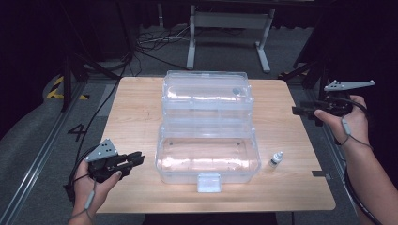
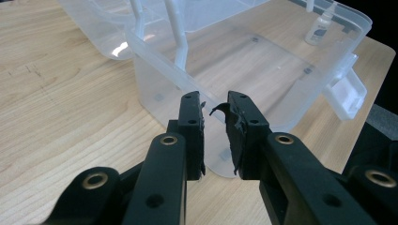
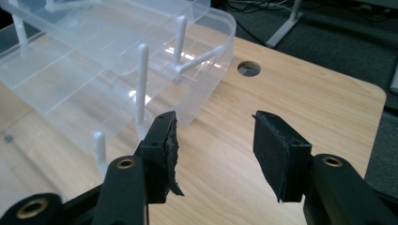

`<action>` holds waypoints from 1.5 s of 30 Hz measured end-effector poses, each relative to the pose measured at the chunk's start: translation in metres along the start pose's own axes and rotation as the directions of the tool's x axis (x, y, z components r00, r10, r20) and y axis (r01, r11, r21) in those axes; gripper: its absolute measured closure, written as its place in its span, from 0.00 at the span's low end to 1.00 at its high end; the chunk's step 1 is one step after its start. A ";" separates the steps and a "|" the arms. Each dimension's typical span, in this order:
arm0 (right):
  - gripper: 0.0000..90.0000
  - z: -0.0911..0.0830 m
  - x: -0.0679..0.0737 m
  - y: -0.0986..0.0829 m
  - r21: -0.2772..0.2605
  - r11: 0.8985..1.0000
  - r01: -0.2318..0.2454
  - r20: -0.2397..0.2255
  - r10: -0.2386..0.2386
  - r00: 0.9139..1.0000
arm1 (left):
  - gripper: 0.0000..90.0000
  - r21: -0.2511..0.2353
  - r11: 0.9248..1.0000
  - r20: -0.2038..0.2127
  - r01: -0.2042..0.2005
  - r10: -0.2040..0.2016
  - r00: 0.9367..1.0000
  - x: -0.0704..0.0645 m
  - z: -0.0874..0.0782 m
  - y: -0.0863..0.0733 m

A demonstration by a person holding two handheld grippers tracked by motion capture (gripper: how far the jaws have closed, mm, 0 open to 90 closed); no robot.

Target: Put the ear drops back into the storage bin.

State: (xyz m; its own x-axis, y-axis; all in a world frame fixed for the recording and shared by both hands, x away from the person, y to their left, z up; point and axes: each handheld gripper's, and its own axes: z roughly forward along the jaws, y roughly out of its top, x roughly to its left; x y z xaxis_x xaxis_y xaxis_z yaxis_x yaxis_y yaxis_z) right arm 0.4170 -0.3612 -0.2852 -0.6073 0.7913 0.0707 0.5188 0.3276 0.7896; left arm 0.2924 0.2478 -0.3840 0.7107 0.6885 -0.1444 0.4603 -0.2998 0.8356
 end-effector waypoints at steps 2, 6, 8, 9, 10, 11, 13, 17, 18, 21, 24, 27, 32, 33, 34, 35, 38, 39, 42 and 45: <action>0.56 0.002 0.002 -0.001 0.034 0.999 0.015 -0.012 -0.015 1.000 | 0.85 -0.002 1.000 -0.002 0.001 -0.001 1.000 0.000 0.000 0.000; 0.55 0.007 0.002 -0.003 0.084 0.995 0.046 -0.031 -0.043 0.999 | 0.85 -0.001 1.000 -0.001 0.000 0.000 1.000 0.000 0.000 0.000; 0.55 0.010 0.003 -0.003 0.119 0.991 0.061 -0.045 -0.056 0.997 | 0.85 0.001 1.000 -0.002 0.001 -0.001 1.000 0.000 0.000 0.000; 0.55 0.012 0.004 -0.004 0.129 0.989 0.067 -0.048 -0.061 0.997 | 0.85 0.002 1.000 -0.001 0.003 -0.003 1.000 0.000 0.000 -0.001; 0.55 0.012 0.004 -0.004 0.129 0.989 0.067 -0.048 -0.061 0.997 | 0.85 0.002 1.000 -0.001 0.003 -0.003 1.000 0.000 0.000 -0.001; 0.54 0.013 0.005 -0.004 0.143 0.987 0.075 -0.052 -0.069 0.996 | 0.85 0.003 1.000 -0.001 0.003 -0.003 1.000 0.000 0.000 -0.001; 0.54 0.016 0.007 -0.005 0.175 0.980 0.095 -0.061 -0.086 0.994 | 0.85 0.007 1.000 -0.001 0.001 0.000 1.000 0.001 0.000 -0.001; 0.54 0.022 0.012 -0.007 0.230 0.965 0.123 -0.076 -0.109 0.991 | 0.85 0.009 1.000 -0.002 0.003 -0.003 1.000 0.001 0.000 -0.002; 0.54 0.022 0.012 -0.007 0.242 0.961 0.131 -0.084 -0.114 0.990 | 0.85 0.011 1.000 -0.001 0.003 -0.003 1.000 0.001 0.000 -0.002; 0.54 0.027 0.015 -0.008 0.298 0.942 0.151 -0.084 -0.132 0.988 | 0.85 0.012 1.000 0.001 0.007 -0.007 1.000 0.001 0.001 -0.002; 0.53 0.032 0.018 -0.009 0.343 0.924 0.170 -0.081 -0.152 0.985 | 0.85 0.013 1.000 0.001 0.006 -0.007 1.000 0.001 0.001 -0.002; 0.53 0.036 0.021 -0.011 0.377 0.908 0.184 -0.100 -0.157 0.983 | 0.85 0.012 1.000 0.001 0.009 -0.009 1.000 0.002 0.000 -0.003; 0.51 0.045 0.024 -0.014 0.428 0.880 0.208 -0.119 -0.173 0.978 | 0.85 0.016 1.000 0.000 0.010 -0.010 1.000 0.002 0.001 -0.004; 0.51 0.047 0.025 -0.014 0.439 0.873 0.214 -0.122 -0.177 0.976 | 0.85 0.017 1.000 0.001 0.008 -0.008 1.000 0.002 0.001 -0.004; 0.50 0.048 0.025 -0.014 0.448 0.866 0.223 -0.126 -0.186 0.974 | 0.85 0.017 1.000 0.000 0.006 -0.006 1.000 0.002 0.001 -0.004; 0.50 0.051 0.026 -0.015 0.455 0.857 0.241 -0.132 -0.203 0.970 | 0.85 0.015 1.000 -0.001 0.006 -0.006 1.000 0.002 0.001 -0.004; 0.49 0.056 0.026 -0.016 0.473 0.843 0.256 -0.146 -0.211 0.966 | 0.85 0.011 1.000 -0.002 0.006 -0.006 1.000 0.002 0.001 -0.003; 0.49 0.058 0.026 -0.016 0.479 0.838 0.261 -0.152 -0.213 0.965 | 0.85 0.010 1.000 -0.002 0.009 -0.009 1.000 0.002 0.000 -0.003; 0.49 0.062 0.026 -0.018 0.493 0.828 0.266 -0.162 -0.213 0.964 | 0.85 0.009 1.000 -0.002 0.011 -0.011 1.000 0.002 0.000 -0.004; 0.47 0.068 0.028 -0.022 0.521 0.807 0.279 -0.180 -0.215 0.960 | 0.85 0.012 1.000 -0.002 0.012 -0.012 1.000 0.002 0.000 -0.004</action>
State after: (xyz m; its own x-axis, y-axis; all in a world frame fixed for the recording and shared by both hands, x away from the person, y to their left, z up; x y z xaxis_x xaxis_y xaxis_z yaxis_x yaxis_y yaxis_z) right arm 0.4293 -0.3110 -0.3417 -0.8028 0.5962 0.0077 0.5629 0.7536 0.3393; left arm 0.2921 0.2500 -0.3877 0.7042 0.6932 -0.1534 0.4753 -0.2999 0.8271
